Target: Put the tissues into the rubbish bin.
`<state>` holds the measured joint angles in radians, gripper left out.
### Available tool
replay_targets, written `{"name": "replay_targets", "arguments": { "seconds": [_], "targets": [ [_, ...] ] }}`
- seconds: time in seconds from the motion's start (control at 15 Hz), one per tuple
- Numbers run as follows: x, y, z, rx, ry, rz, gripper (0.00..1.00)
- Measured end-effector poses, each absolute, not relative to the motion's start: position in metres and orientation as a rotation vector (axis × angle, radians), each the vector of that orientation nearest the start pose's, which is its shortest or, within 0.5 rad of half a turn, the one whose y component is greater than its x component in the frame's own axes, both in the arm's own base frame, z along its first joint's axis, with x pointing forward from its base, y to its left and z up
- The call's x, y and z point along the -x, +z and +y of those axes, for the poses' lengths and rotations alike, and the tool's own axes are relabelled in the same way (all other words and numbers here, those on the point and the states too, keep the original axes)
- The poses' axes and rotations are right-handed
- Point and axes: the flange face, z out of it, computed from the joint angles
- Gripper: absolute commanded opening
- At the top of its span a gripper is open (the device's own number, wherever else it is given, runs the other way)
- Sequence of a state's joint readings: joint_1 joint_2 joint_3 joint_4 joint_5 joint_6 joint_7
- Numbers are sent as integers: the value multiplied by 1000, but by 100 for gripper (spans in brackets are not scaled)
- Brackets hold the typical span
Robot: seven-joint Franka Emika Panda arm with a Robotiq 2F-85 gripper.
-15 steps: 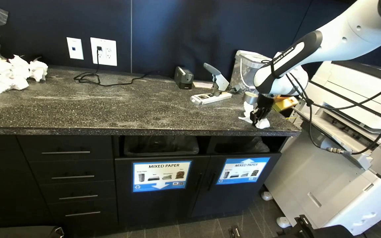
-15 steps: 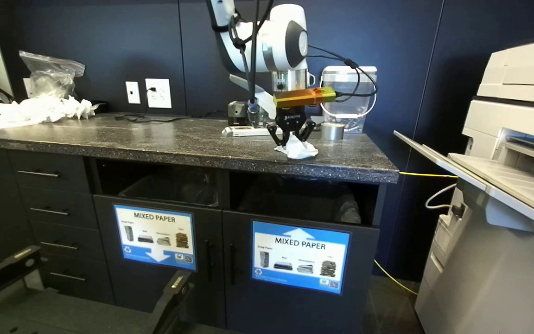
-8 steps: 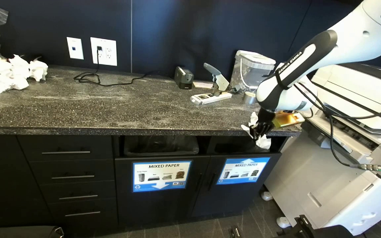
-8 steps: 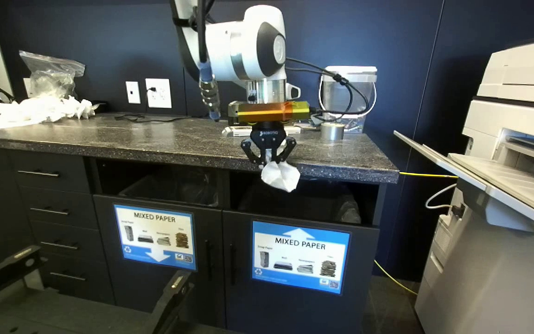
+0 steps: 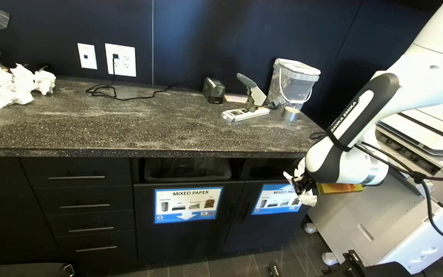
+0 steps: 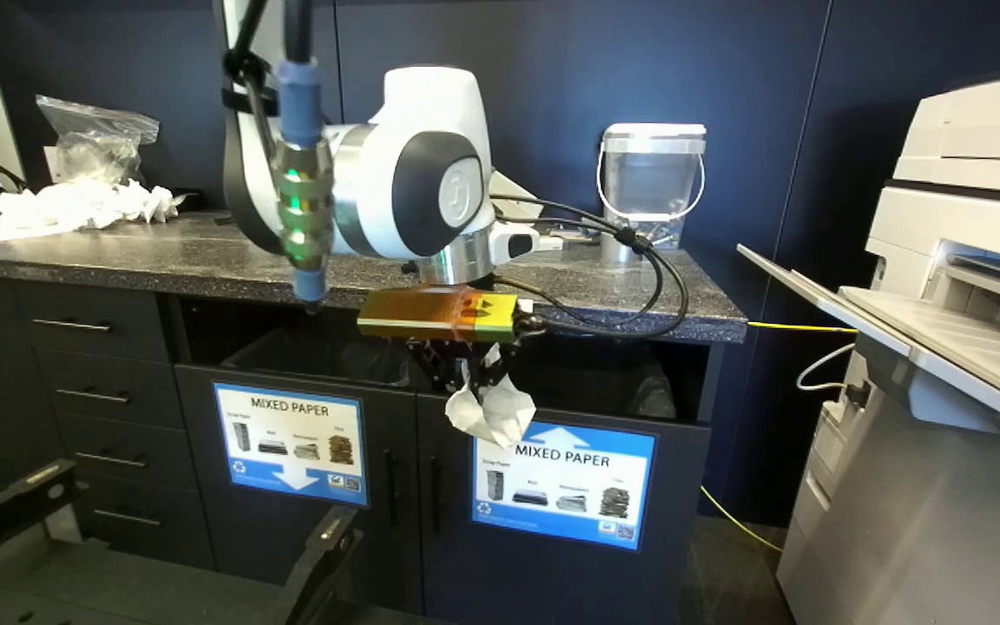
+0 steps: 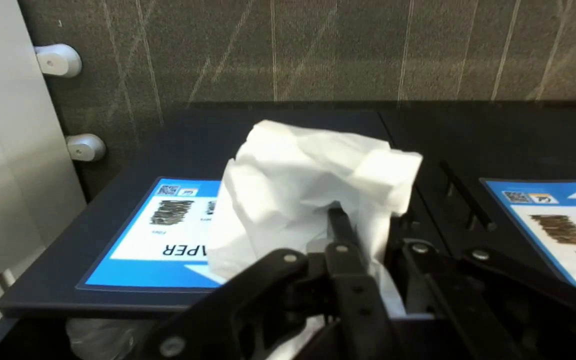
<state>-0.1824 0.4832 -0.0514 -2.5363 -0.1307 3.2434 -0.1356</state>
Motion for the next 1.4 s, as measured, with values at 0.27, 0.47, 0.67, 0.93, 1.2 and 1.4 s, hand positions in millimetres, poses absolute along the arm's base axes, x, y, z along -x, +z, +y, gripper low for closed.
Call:
{"name": "replay_targets", "arguments": {
  "seconds": [0.27,0.47,0.67,0.93,1.2,1.4],
  "targets": [
    [-438,109,-95,3160,-585,92,13],
    [-441,92,-89,3132,-698,153,13],
    [-458,74,-88,3111,-794,181,13],
    [-493,54,-97,3092,-903,194,15],
    [-520,32,-103,3074,-964,214,14],
    [-536,15,-107,3055,-1013,233,14]
  ]
}}
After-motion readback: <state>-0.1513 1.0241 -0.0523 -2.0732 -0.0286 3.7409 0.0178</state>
